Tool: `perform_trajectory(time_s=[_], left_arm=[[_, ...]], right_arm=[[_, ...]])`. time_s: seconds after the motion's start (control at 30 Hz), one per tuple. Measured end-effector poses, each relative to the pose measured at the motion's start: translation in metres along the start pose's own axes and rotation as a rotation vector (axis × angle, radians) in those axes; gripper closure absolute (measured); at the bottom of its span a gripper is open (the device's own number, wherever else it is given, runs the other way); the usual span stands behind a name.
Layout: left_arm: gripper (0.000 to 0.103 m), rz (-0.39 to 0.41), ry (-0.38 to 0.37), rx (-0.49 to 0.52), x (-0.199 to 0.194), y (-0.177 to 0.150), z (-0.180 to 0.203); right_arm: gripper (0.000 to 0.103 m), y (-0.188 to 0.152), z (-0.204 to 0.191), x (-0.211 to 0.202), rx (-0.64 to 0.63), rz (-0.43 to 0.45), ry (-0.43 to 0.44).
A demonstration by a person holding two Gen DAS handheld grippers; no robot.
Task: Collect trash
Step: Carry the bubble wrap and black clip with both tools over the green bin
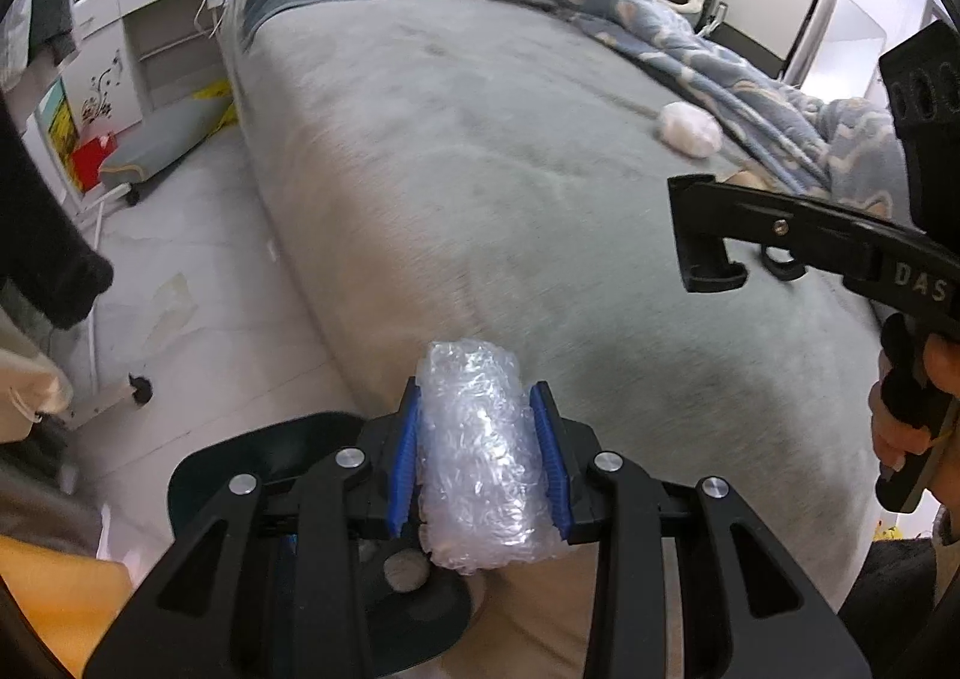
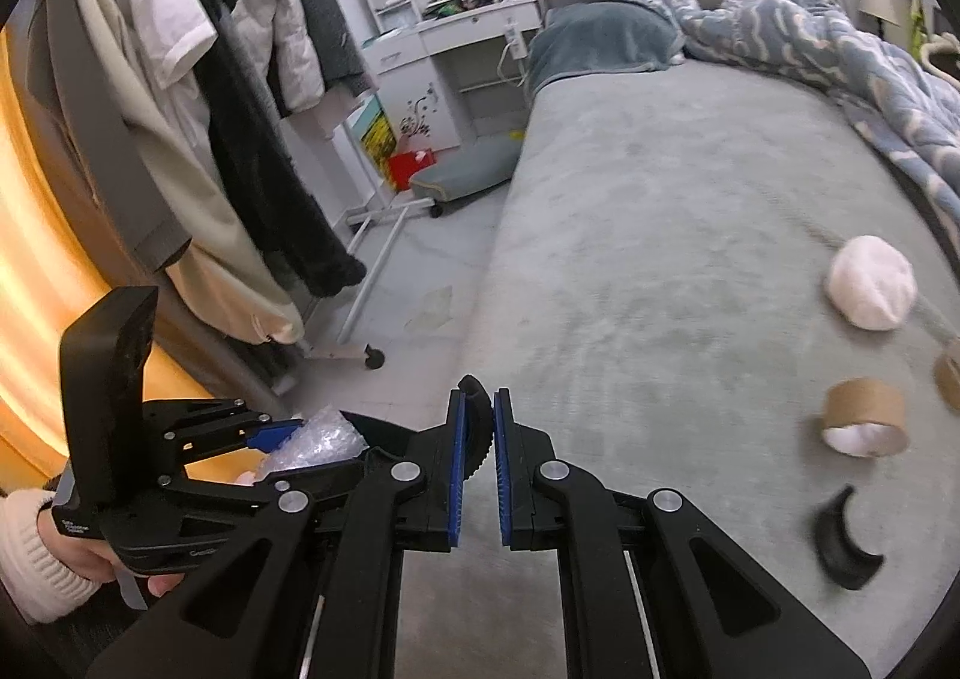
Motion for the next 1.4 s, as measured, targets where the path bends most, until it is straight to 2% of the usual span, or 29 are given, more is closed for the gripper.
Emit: perform_trajectory(time_s=[0.4,0.73,0.93,1.13,1.27,1.37,1.4], left_arm=[[0.065,-0.111,0.031,-0.063,0.006,-0.026,-0.054],[0.064,-0.253,0.045,-0.126,0.021,-0.063,-0.100],[0.062,-0.311,0.042,-0.149,0.023,-0.081,-0.119],[0.048,-0.335,0.031,-0.172,0.019,-0.093,-0.141],[0.036,-0.316,0.028,-0.189,0.011,-0.094,-0.151],[0.033,-0.290,0.032,-0.194,0.004,-0.094,-0.161],[0.028,-0.273,0.035,-0.195,0.001,-0.094,-0.163]], right_arm=[[0.094,0.005,-0.052,0.048,-0.062,-0.070,0.059],[0.094,0.000,-0.096,0.092,-0.114,-0.155,0.105],[0.094,0.002,-0.116,0.112,-0.133,-0.184,0.128],[0.094,-0.002,-0.128,0.135,-0.141,-0.226,0.133],[0.094,-0.009,-0.133,0.152,-0.149,-0.268,0.125],[0.094,-0.017,-0.135,0.166,-0.153,-0.311,0.109],[0.094,-0.019,-0.135,0.169,-0.155,-0.323,0.104]])
Point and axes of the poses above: each gripper's, at about its wrist camera, not at the fingertips, and x roughly the way its jaws point, z to its right, y to its top, the point moved 1 cm from there along x, roughly the way its jaws point, and after that the axes turned 1 degree about -y, right-handed, at the moved point
